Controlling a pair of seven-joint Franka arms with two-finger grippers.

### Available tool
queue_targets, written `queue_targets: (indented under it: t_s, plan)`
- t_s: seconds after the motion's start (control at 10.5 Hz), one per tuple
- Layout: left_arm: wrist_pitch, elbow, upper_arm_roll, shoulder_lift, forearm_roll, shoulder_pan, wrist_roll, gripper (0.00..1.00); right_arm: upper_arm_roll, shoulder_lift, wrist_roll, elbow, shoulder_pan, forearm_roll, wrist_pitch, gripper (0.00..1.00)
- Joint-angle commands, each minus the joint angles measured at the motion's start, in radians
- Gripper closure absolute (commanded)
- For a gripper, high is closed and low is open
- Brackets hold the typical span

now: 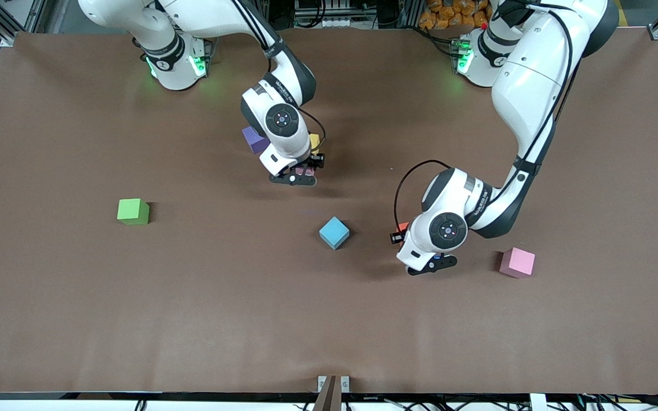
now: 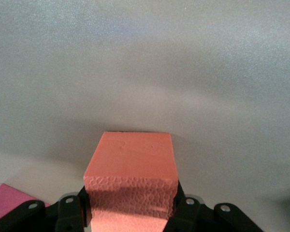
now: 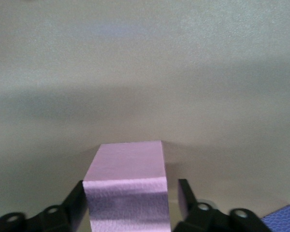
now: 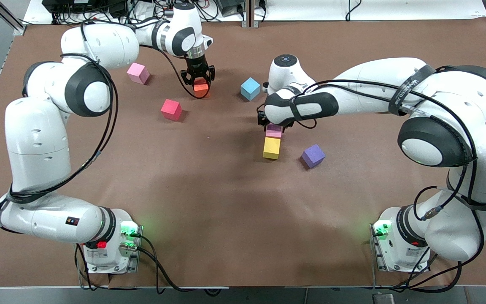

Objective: Arrange blocks into number 1
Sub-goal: 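Place the pink block beside the yellow block with the right gripper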

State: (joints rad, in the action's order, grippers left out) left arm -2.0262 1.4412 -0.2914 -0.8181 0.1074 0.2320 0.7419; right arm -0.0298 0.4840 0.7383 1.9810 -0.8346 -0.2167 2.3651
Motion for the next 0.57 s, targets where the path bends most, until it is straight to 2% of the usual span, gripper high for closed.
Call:
queue_targets:
  t_s: [0.0, 0.19, 0.29, 0.48]
  plan:
    - [0.003, 0.008, 0.001, 0.008, 0.008, 0.013, 0.027, 1.0, -0.004, -0.04, 0.023, 0.012, 0.002, 0.014, -0.001, 0.0]
    - [0.001, 0.024, 0.001, 0.02, 0.008, 0.012, 0.045, 1.0, -0.004, -0.118, -0.003, 0.012, 0.063, 0.031, -0.076, 0.0]
    - [0.001, 0.036, -0.005, 0.037, 0.009, 0.01, 0.05, 1.0, -0.004, -0.161, -0.055, 0.012, 0.09, 0.093, -0.148, 0.0]
    - [0.003, 0.105, -0.047, 0.1, 0.009, 0.018, 0.083, 1.0, -0.004, -0.241, -0.199, 0.021, 0.17, 0.111, -0.245, 0.0]
